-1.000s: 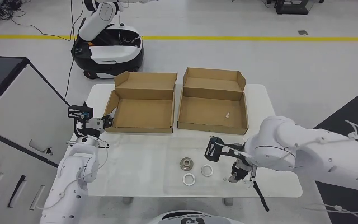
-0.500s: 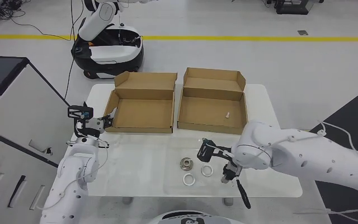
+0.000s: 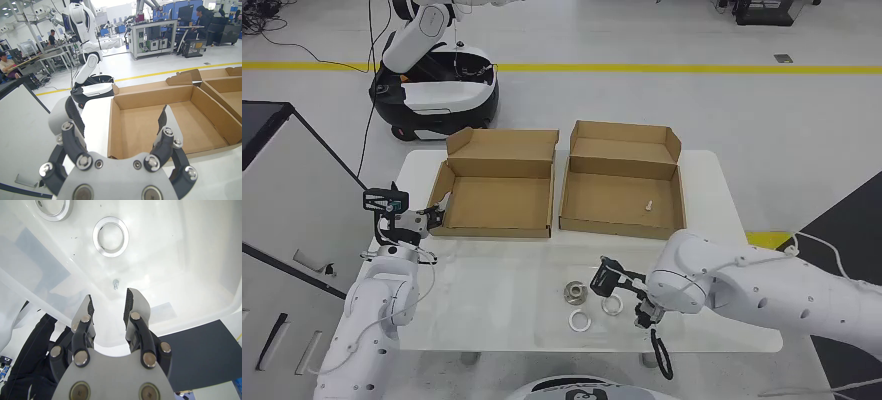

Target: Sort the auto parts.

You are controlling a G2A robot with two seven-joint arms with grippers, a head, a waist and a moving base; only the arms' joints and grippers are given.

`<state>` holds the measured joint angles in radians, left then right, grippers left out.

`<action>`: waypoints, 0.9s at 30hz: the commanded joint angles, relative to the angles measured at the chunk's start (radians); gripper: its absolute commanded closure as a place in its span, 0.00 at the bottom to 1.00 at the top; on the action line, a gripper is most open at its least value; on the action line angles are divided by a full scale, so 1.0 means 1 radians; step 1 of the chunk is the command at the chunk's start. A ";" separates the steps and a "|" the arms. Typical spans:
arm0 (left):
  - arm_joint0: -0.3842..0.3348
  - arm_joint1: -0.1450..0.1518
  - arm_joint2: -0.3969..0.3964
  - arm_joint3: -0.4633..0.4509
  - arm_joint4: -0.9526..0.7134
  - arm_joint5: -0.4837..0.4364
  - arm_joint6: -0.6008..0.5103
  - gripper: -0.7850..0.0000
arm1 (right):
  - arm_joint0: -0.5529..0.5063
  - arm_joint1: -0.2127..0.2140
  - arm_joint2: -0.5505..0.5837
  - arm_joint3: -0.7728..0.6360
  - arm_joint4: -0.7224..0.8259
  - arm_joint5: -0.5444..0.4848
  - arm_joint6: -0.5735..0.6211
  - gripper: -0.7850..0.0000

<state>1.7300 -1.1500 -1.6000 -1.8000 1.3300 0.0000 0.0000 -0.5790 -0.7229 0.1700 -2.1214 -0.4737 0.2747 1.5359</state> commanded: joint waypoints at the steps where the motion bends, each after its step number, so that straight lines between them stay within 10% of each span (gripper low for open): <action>1: 0.000 0.000 0.000 0.000 0.000 0.000 0.000 0.00 | -0.009 0.001 0.000 0.001 -0.007 0.009 0.000 0.50; 27: 0.000 0.000 0.000 0.000 0.000 0.000 0.000 0.00 | -0.098 0.010 0.009 0.042 -0.034 0.040 -0.031 0.61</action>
<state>1.7300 -1.1500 -1.6000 -1.8000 1.3300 0.0000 0.0000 -0.6744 -0.7123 0.1782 -2.0809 -0.5077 0.3142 1.5058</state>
